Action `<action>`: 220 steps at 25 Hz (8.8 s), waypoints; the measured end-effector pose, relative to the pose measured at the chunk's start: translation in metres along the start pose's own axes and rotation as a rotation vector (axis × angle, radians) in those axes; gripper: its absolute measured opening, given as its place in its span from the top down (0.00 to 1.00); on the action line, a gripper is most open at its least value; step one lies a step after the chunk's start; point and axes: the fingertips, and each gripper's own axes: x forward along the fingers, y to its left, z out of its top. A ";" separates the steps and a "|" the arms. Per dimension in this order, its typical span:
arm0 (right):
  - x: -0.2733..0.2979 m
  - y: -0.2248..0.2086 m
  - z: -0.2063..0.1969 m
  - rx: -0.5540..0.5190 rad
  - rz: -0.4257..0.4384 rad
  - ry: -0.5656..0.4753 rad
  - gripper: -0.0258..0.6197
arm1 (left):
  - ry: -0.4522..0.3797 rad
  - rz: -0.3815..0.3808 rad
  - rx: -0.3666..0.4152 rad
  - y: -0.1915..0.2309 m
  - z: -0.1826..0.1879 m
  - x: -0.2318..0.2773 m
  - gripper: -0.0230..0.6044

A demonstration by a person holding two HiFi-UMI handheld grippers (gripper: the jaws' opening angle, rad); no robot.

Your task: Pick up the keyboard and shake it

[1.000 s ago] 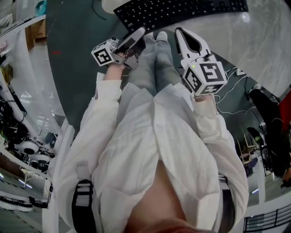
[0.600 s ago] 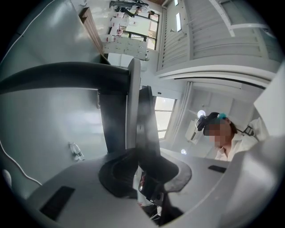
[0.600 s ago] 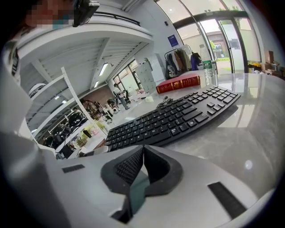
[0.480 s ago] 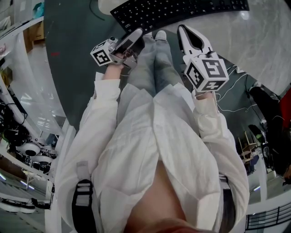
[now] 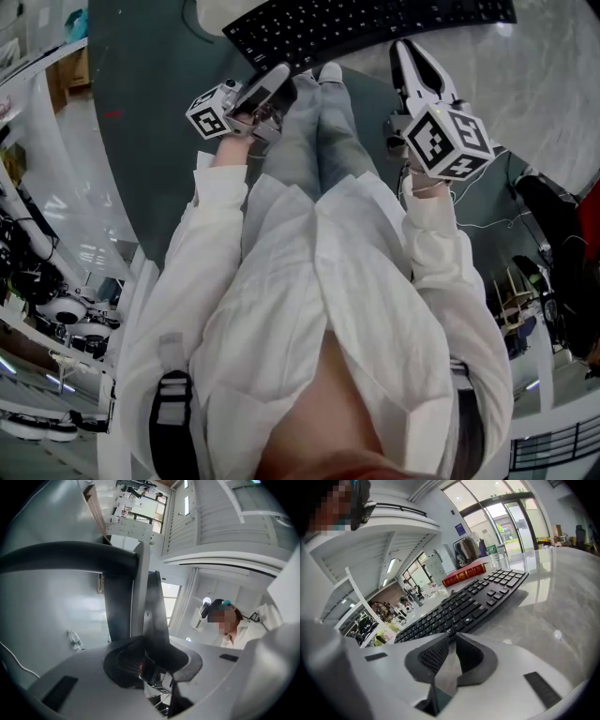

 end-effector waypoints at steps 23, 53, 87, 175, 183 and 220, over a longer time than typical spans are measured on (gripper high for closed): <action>-0.003 -0.039 0.028 0.215 0.017 -0.078 0.65 | -0.024 -0.050 -0.010 0.001 0.002 0.000 0.79; 0.012 -0.061 0.054 0.597 0.196 -0.121 0.48 | 0.000 -0.045 -0.011 0.001 0.000 0.004 0.79; 0.020 -0.059 0.053 0.823 0.387 -0.173 0.62 | 0.041 -0.062 -0.015 0.005 -0.006 0.002 0.79; -0.082 0.048 0.173 0.263 0.602 -0.227 0.83 | 0.641 0.448 0.745 -0.072 0.051 0.018 0.48; -0.103 0.073 0.176 0.128 0.658 -0.158 0.83 | 0.635 0.299 0.854 -0.116 0.045 0.082 0.48; -0.158 0.136 0.174 -0.073 0.904 0.004 0.83 | 0.911 -0.055 0.785 -0.177 -0.054 0.158 0.54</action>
